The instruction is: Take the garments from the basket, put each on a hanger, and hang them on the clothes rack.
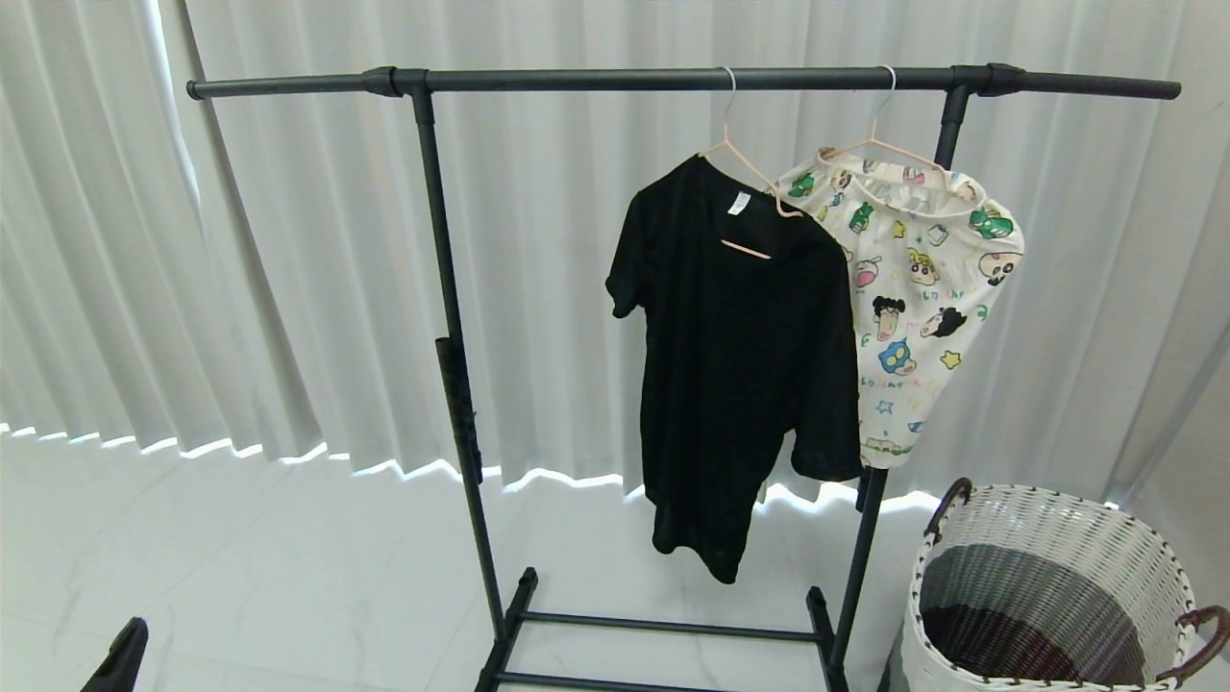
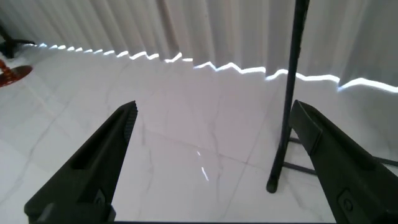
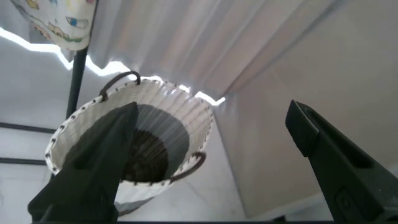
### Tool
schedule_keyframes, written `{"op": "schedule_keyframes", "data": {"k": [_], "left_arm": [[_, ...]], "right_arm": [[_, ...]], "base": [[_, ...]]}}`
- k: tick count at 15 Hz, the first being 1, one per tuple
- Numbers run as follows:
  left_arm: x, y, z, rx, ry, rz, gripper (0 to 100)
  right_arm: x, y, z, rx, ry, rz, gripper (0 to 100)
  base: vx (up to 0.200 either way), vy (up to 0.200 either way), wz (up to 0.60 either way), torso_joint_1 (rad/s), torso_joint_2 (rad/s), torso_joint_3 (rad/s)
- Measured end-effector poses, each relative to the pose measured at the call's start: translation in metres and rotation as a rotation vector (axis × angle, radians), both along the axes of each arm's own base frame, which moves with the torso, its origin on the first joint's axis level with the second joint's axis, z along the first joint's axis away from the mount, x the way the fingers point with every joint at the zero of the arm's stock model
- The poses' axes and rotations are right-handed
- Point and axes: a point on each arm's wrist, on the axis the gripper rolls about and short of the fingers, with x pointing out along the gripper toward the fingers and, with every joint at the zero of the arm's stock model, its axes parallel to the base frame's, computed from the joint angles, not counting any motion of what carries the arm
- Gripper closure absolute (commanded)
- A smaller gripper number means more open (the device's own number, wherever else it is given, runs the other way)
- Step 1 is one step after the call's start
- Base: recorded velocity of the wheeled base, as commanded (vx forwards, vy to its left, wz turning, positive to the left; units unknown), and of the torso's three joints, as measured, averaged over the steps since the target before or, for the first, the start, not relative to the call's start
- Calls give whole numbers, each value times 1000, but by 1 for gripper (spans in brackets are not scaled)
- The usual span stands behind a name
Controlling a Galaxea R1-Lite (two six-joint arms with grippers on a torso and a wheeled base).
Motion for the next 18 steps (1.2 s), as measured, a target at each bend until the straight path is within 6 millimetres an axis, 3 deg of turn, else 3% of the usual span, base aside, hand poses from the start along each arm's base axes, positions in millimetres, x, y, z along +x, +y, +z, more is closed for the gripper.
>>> {"op": "schedule_keyframes", "data": {"k": [4, 6, 8, 10, 15, 18], "left_arm": [[-50, -1, -18, 59, -104, 95, 0], [-62, -1, -30, 79, -98, 156, 0], [-67, -1, -31, 64, -149, 168, 0], [-68, -1, -32, 42, -180, 176, 0], [-69, -3, -32, 5, -207, 69, 0], [-67, -9, -33, -73, -216, -212, 0]], "right_arm": [[-58, 2, -34, 34, -129, -63, 0], [-88, 5, -63, 40, -193, -75, 0], [-104, 7, -97, 74, -236, -84, 0], [-108, 8, -123, 166, -229, -109, 0], [-112, 8, -135, 340, -280, -126, 0], [-111, 14, -137, 386, -215, 131, 0]], "base": [[0, 0, 0, 0, 0, 0], [0, 0, 0, 0, 0, 0], [0, 0, 0, 0, 0, 0], [0, 0, 0, 0, 0, 0], [0, 0, 0, 0, 0, 0], [0, 0, 0, 0, 0, 0]]}}
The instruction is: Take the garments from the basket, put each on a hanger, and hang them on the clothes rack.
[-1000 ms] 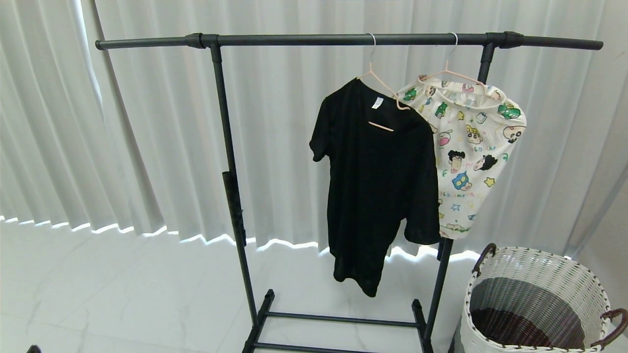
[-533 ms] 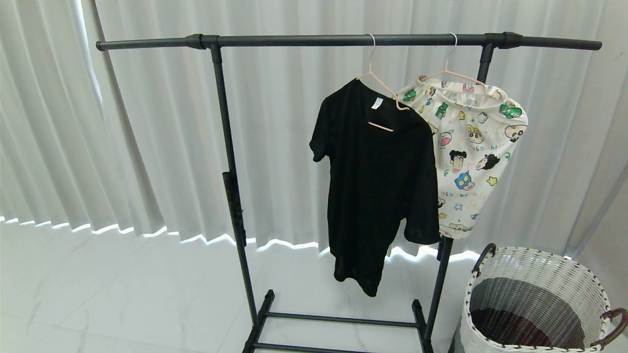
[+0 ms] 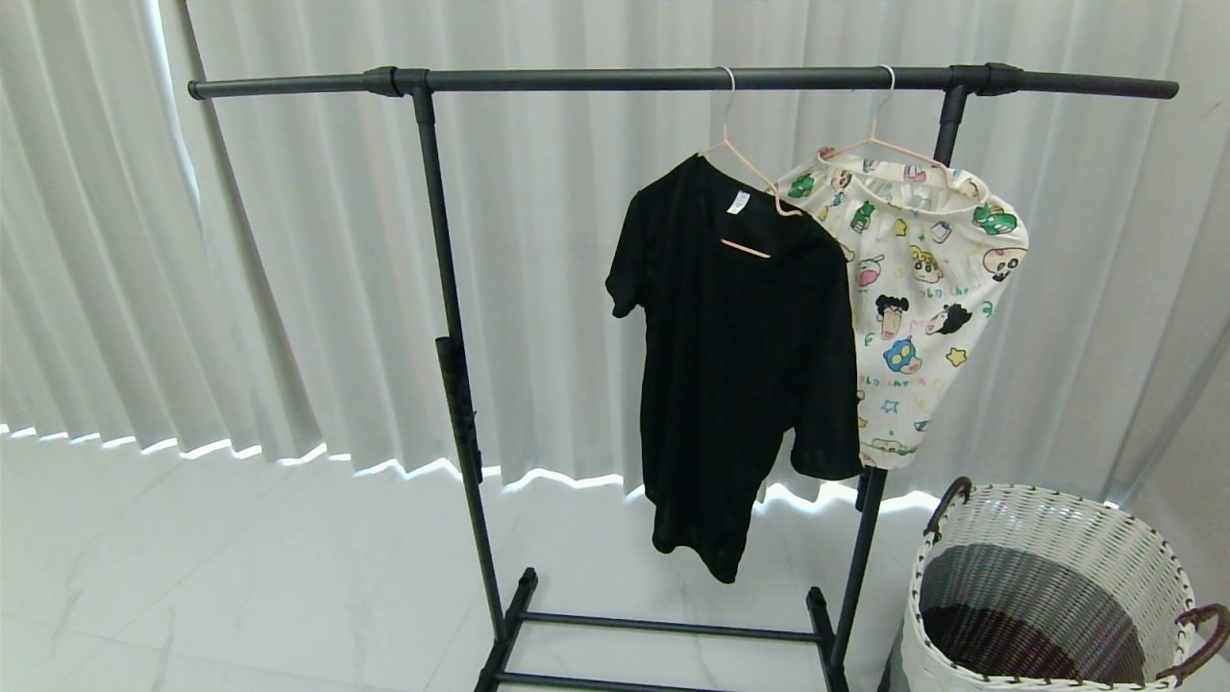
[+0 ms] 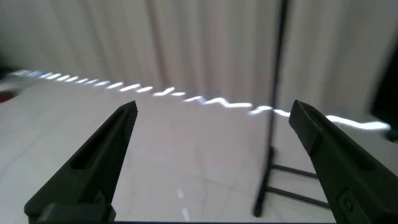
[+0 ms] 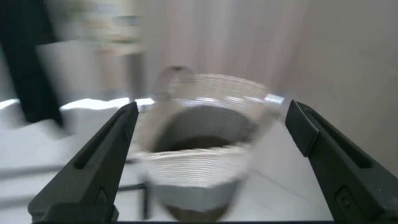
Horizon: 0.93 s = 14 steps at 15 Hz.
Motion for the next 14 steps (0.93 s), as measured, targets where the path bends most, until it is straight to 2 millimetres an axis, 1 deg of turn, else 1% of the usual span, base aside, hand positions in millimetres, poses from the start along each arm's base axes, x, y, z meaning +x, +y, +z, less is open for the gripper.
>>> {"op": "schedule_keyframes", "data": {"k": [1, 5, 7, 8, 11, 14], "left_arm": [[0, -1, -2, -40, 11, -63, 0], [0, -2, -3, -134, 14, -61, 0], [0, 1, -3, -152, 2, 57, 0], [0, 2, -3, -152, -2, 82, 0], [0, 2, -3, -150, -3, 86, 0], [0, 2, -2, -159, -6, 87, 0]], "right_arm": [[0, 0, -1, 3, 11, 54, 0], [0, -4, -2, 19, 28, 295, 0], [0, -7, -4, 33, 41, 207, 0], [0, -7, -5, 42, 47, 187, 0], [0, -5, -5, 64, 60, 44, 0], [-4, -5, -7, 138, 10, 27, 0]], "base": [[0, 0, 0, 0, 0, 0], [0, 0, 0, 0, 0, 0], [0, 0, 0, 0, 0, 0], [0, 0, 0, 0, 0, 0], [0, 0, 0, 0, 0, 0], [0, 0, 0, 0, 0, 0]]}}
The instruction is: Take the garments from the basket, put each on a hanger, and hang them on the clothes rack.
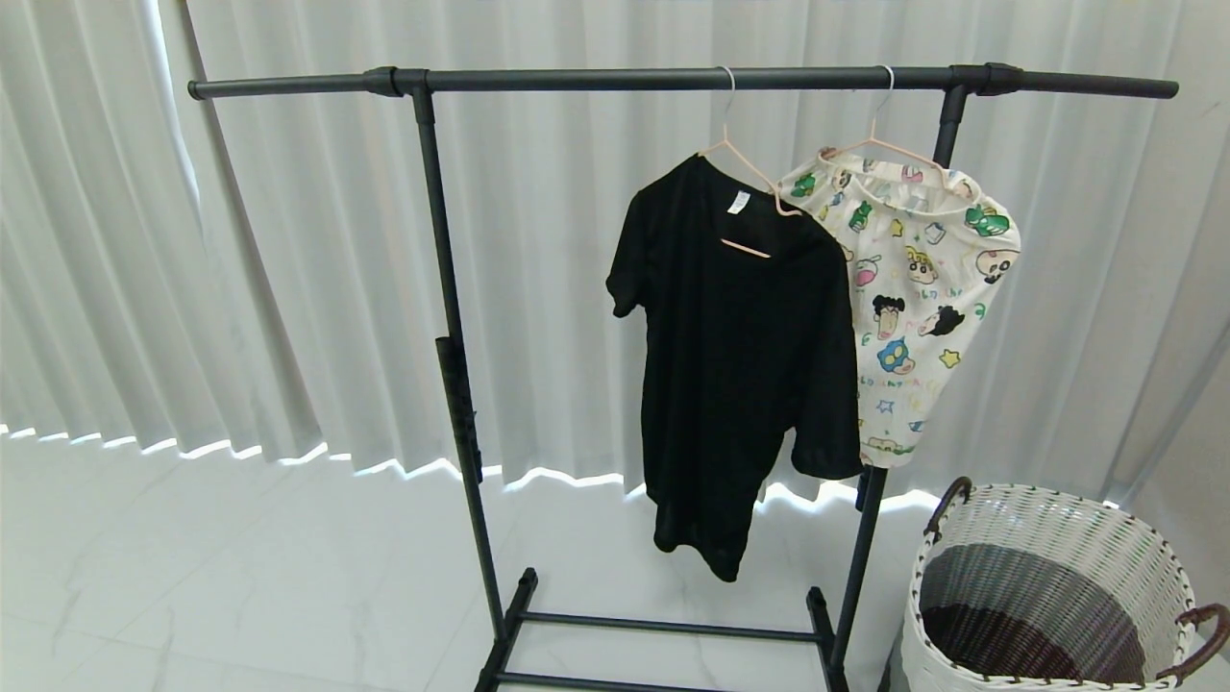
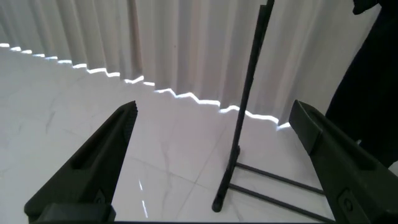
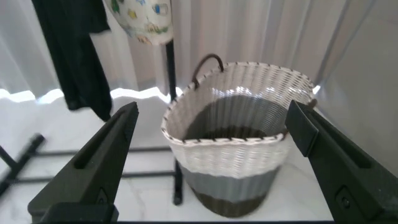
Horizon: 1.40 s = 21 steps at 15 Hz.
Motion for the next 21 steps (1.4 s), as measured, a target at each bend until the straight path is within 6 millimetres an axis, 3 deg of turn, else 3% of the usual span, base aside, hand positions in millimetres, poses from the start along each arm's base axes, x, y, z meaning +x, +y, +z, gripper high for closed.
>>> {"op": "schedule_keyframes", "data": {"k": [10, 21], "left_arm": [[-1, -2, -5, 23, 35, -299, 0], [-6, -3, -6, -2, -43, -268, 0]], "right_arm": [[-4, 0, -1, 9, -50, 9, 0], [-4, 0, -1, 8, -51, 8, 0]], "base": [[0, 0, 0, 0, 0, 0], [0, 0, 0, 0, 0, 0]]}}
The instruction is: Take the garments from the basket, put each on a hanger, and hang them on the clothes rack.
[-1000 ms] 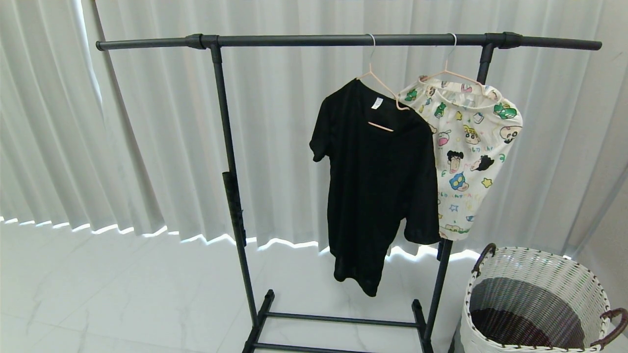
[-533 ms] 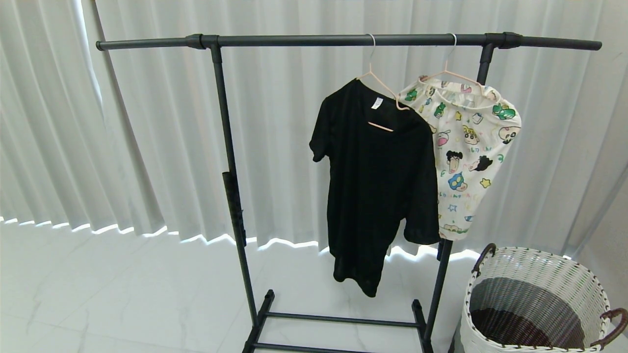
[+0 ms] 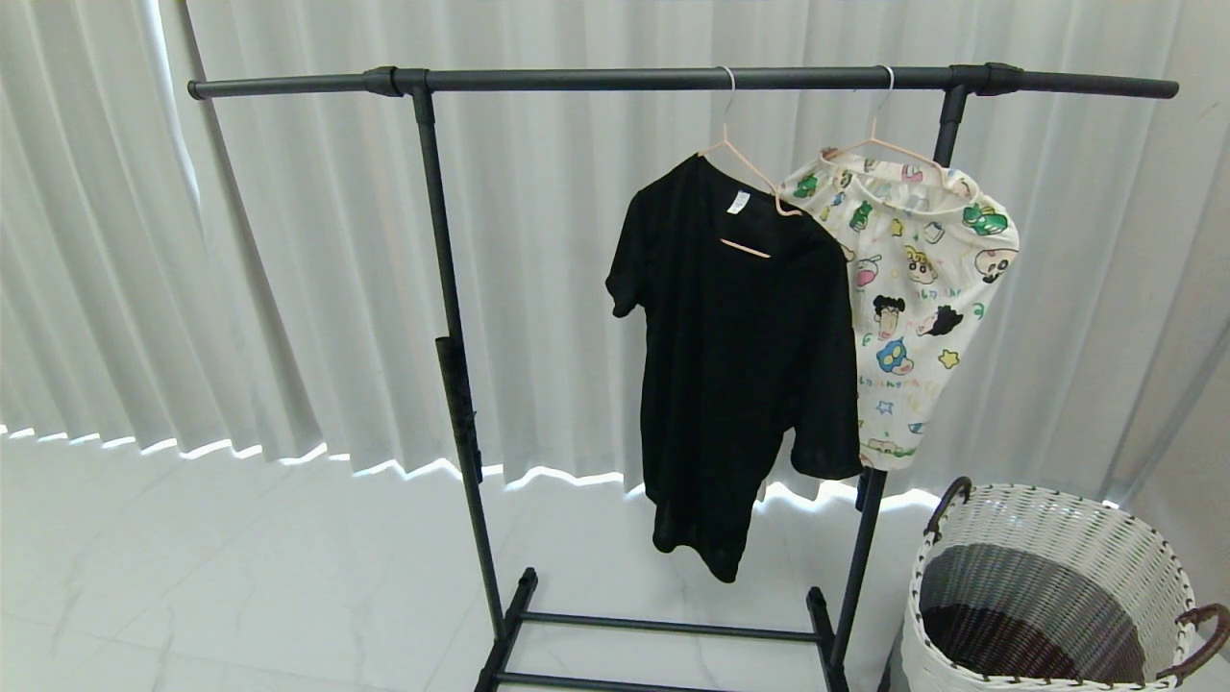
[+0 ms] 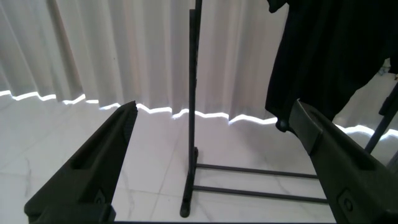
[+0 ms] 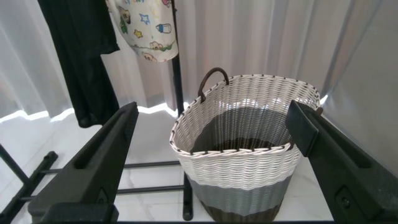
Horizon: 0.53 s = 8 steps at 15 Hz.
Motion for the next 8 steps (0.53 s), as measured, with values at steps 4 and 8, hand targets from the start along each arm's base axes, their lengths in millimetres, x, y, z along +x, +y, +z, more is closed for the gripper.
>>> {"op": "schedule_keyframes", "data": {"k": [4, 8], "left_arm": [[0, 0, 0, 0, -1, 0, 0], [0, 0, 0, 0, -1, 0, 0]], "right_arm": [[0, 0, 0, 0, 0, 0, 0], [0, 0, 0, 0, 0, 0, 0]], "base": [[0, 0, 0, 0, 0, 0], [0, 0, 0, 0, 0, 0]]}}
